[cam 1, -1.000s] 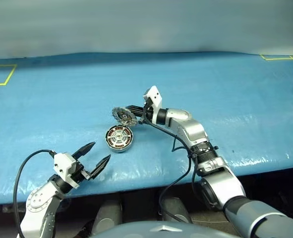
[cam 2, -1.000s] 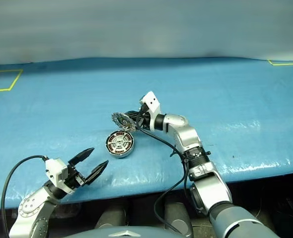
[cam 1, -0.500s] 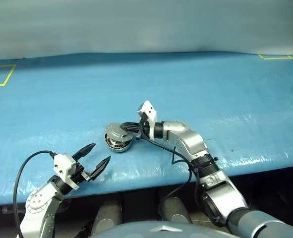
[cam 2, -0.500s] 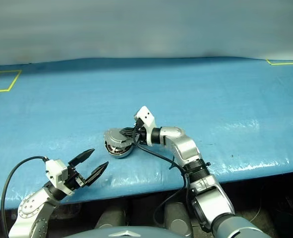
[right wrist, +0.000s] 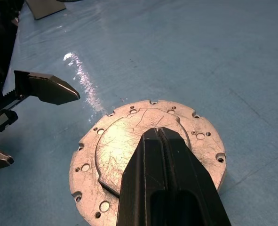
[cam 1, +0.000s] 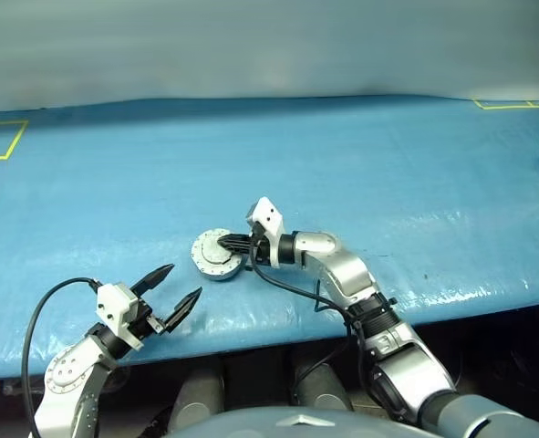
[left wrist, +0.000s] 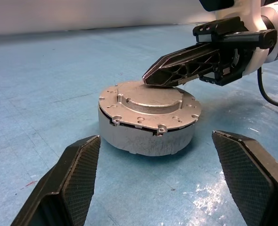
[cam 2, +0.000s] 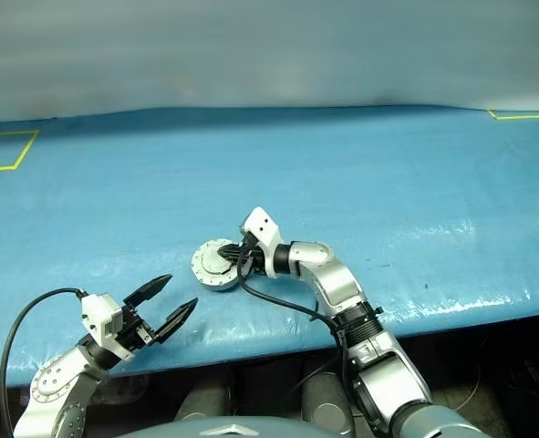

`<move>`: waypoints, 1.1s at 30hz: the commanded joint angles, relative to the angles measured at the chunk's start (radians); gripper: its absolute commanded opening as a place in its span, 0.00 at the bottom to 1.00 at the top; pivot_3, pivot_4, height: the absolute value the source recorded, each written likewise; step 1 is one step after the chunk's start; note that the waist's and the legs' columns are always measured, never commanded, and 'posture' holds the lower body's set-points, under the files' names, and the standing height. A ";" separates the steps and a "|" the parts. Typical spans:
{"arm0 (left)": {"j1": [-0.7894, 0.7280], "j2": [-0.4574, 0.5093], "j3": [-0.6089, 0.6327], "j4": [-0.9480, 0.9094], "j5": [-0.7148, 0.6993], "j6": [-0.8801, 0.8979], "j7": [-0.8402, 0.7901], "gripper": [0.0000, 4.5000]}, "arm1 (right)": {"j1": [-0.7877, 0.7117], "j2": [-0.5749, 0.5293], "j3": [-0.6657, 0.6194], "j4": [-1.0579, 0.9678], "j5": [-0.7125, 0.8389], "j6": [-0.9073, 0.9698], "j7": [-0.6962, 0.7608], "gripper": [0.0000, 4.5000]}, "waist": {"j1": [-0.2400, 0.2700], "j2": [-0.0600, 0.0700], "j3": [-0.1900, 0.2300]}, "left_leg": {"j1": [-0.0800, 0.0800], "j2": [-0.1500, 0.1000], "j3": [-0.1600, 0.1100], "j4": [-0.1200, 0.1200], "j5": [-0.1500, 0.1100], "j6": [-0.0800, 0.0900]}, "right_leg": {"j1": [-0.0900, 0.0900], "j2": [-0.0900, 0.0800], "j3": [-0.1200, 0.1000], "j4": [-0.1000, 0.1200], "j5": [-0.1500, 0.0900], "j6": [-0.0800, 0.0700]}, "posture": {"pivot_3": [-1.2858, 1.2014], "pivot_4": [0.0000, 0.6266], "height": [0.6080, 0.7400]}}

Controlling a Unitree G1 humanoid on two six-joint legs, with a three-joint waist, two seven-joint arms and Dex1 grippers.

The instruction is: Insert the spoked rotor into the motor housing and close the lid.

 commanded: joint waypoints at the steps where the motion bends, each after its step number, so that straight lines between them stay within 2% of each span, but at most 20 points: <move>1: 0.003 -0.008 0.008 -0.039 -0.001 -0.017 0.005 0.92 | 0.028 -0.002 0.022 0.035 -0.034 -0.021 -0.013 0.01 | 0.000 0.000 -0.001 | 0.000 0.000 0.000 0.000 0.000 0.000 | 0.000 0.000 0.000 0.000 0.000 0.000 | 0.52 0.24 1.00; 5: 0.002 -0.021 0.006 -0.039 0.001 -0.023 0.014 0.92 | 0.044 0.026 -0.033 -0.003 0.032 -0.012 -0.009 0.01 | 0.000 0.000 -0.001 | 0.000 0.000 0.000 0.000 0.000 0.000 | 0.000 0.000 0.000 0.000 0.000 0.000 | 0.52 0.24 1.00; 9: 0.004 -0.029 0.001 -0.035 0.010 -0.030 0.020 0.92 | 0.053 0.014 -0.016 -0.051 0.017 -0.061 0.003 0.01 | 0.000 0.000 -0.001 | 0.000 0.000 0.000 0.000 0.000 0.000 | 0.000 0.000 0.000 0.000 0.000 0.000 | 0.52 0.24 1.00; 13: 0.003 -0.031 0.001 -0.034 0.014 -0.031 0.022 0.92 | 0.056 0.020 -0.006 -0.073 0.006 -0.085 -0.014 0.27 | 0.000 0.000 -0.001 | 0.000 0.000 0.000 0.000 0.000 0.000 | 0.000 0.000 0.000 0.000 0.000 0.000 | 0.52 0.24 1.00; 20: 0.001 -0.032 0.003 -0.035 0.023 -0.030 0.025 0.92 | 0.055 0.035 0.024 -0.060 -0.018 -0.102 -0.022 0.81 | 0.000 0.000 -0.001 | 0.000 0.000 0.000 0.000 0.000 0.000 | 0.000 0.000 0.000 0.000 0.000 0.000 | 0.52 0.24 1.00; 23: 0.001 -0.032 0.002 -0.037 0.028 -0.029 0.027 0.92 | 0.050 0.043 0.032 -0.044 -0.041 -0.112 -0.043 0.99 | 0.001 0.000 -0.001 | 0.000 0.000 0.000 0.000 0.000 0.000 | -0.001 0.000 0.000 0.000 0.000 0.000 | 0.52 0.24 1.00; 32: 0.011 -0.033 0.007 -0.038 0.040 -0.037 0.041 0.92 | 0.057 0.050 0.058 -0.022 -0.077 -0.120 -0.053 0.99 | 0.000 0.000 -0.001 | 0.000 0.000 0.000 0.000 0.000 0.000 | 0.000 0.000 0.000 0.000 0.000 0.000 | 0.52 0.24 1.00; 33: 0.012 -0.033 0.006 -0.038 0.040 -0.038 0.042 0.92 | 0.057 0.051 0.058 -0.018 -0.077 -0.120 -0.052 0.91 | 0.000 0.000 -0.001 | 0.000 0.000 0.000 0.000 0.000 0.000 | 0.000 0.000 0.000 0.000 0.000 0.000 | 0.52 0.24 1.00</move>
